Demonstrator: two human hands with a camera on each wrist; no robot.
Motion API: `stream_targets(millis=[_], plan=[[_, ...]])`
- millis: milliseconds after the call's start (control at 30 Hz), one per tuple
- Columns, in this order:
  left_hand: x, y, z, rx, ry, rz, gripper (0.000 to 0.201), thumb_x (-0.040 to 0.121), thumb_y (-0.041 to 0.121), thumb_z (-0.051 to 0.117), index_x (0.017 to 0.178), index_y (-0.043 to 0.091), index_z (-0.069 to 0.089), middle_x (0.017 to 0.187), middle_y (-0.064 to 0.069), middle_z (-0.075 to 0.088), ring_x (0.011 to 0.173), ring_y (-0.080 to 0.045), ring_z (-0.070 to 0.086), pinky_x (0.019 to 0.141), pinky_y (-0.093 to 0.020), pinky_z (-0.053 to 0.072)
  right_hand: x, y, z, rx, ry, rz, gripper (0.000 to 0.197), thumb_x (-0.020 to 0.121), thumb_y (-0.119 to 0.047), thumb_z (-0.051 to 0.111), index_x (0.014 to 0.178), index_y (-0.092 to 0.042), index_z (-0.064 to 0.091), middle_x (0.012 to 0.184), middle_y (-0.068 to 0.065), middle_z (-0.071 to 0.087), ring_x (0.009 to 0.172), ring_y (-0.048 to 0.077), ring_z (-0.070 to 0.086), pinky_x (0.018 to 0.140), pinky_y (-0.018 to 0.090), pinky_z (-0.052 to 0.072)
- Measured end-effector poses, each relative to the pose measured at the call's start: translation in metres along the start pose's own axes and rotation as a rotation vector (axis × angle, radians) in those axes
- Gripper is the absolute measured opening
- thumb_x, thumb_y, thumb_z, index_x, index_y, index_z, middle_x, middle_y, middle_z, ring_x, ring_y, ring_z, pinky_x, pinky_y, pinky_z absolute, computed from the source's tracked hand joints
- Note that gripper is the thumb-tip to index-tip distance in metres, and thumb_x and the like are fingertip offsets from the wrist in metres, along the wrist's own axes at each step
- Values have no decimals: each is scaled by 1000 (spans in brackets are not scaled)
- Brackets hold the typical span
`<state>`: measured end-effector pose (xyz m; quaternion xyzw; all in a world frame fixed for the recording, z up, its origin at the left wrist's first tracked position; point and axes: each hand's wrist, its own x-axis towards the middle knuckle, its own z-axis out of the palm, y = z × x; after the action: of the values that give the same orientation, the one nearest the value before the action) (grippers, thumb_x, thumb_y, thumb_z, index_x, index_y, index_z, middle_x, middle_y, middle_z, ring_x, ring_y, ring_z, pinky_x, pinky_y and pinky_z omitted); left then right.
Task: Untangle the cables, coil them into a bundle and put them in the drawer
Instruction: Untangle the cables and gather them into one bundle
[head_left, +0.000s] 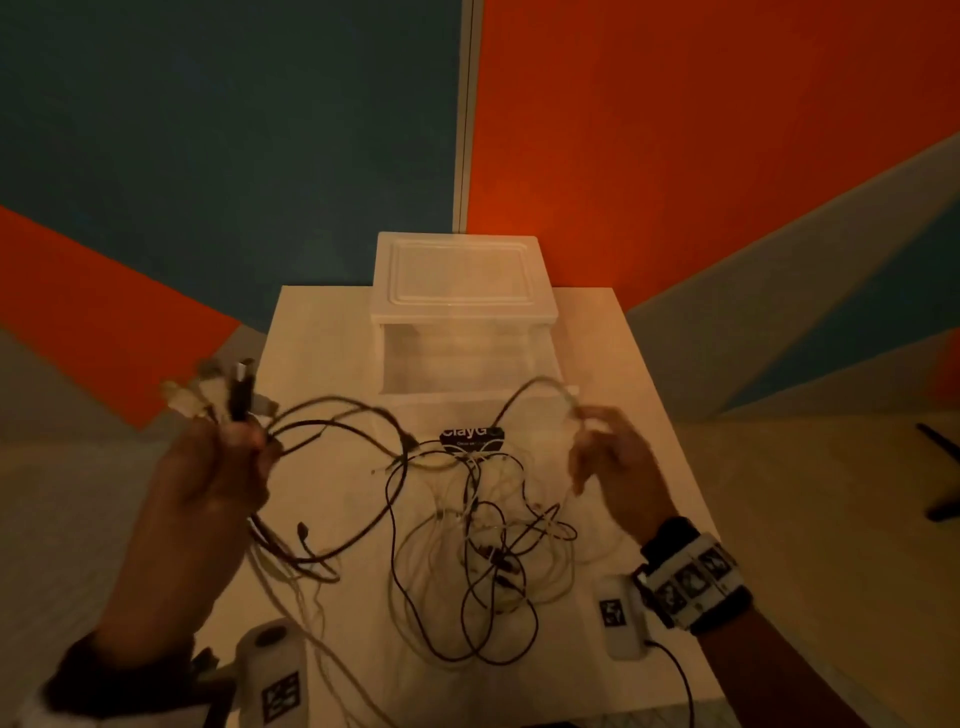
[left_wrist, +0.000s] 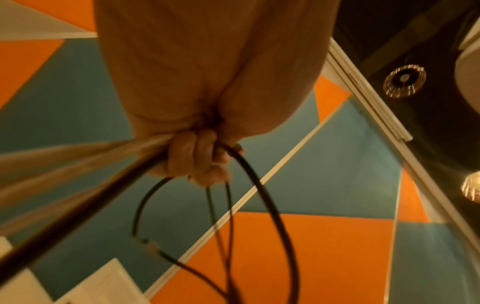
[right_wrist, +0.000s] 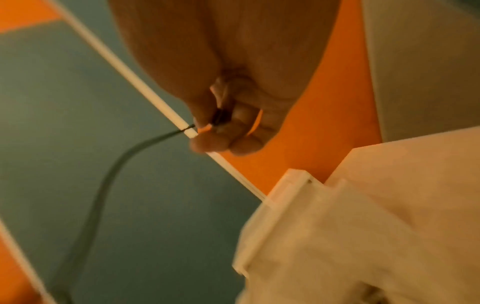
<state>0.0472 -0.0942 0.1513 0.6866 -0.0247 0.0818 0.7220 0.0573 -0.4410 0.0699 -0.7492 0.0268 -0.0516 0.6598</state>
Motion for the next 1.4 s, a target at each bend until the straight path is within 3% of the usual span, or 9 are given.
stream_targets(millis=[167,300,433,533,700,1133,1233,1333,1400], plan=[[-8,-10,7,-19,-4,-79,28,102,7,31,78,7,45,59,8,64,54,-25,17,44,-42,15,0,-65,-59,683,226,-139,16,91,-12,54,81,-18,66,78,-3,65,70,11,59,63,21,52],[-8,-14,-2,-32,-79,-120,51,80,65,59,88,15,59,63,6,55,45,-6,24,44,-25,20,-5,-102,-80,1007,-3,-132,9,85,-17,69,91,-18,61,88,-7,67,76,4,61,73,16,50],[-10,-16,17,-52,-64,-139,28,98,38,48,79,20,56,63,8,53,53,-6,40,49,-20,34,-23,-133,-13,685,-134,-100,19,71,-32,81,79,-19,69,85,-3,67,78,11,62,73,25,53],[-16,-13,42,-57,-117,-118,29,95,38,44,79,18,57,70,-1,62,59,-15,51,55,-25,42,-30,-139,61,221,-261,-98,15,86,-23,68,84,-8,68,72,5,66,65,18,63,62,29,53],[-27,-16,69,-118,-136,-155,26,100,7,36,108,3,60,93,-18,67,81,-26,64,71,-37,52,-26,-134,134,87,-279,42,9,86,-14,71,87,-13,62,66,8,65,50,21,62,51,33,53],[-41,-14,78,-218,18,-270,33,103,15,33,115,28,61,101,8,74,88,-13,66,77,-33,50,-21,-109,154,-87,-68,3,27,71,-35,83,66,-17,63,94,7,56,57,23,65,46,27,52],[-43,-20,78,-281,11,-268,33,102,11,33,119,20,59,102,8,74,84,-6,68,69,-21,52,-19,-103,151,26,-99,83,37,67,-41,85,72,-13,60,98,20,59,59,31,66,39,33,51],[-41,-18,78,-317,25,-246,29,101,14,36,115,18,61,101,8,74,93,-9,69,74,-21,54,-19,-98,144,-5,-249,272,50,64,-62,77,87,-23,56,112,11,55,81,21,67,46,26,51],[-31,-16,71,-399,45,-221,17,98,20,44,96,14,60,80,7,71,76,-11,67,73,-29,52,-19,-91,132,-98,-443,255,55,70,-74,59,99,-28,54,115,4,54,95,17,63,53,30,54]])
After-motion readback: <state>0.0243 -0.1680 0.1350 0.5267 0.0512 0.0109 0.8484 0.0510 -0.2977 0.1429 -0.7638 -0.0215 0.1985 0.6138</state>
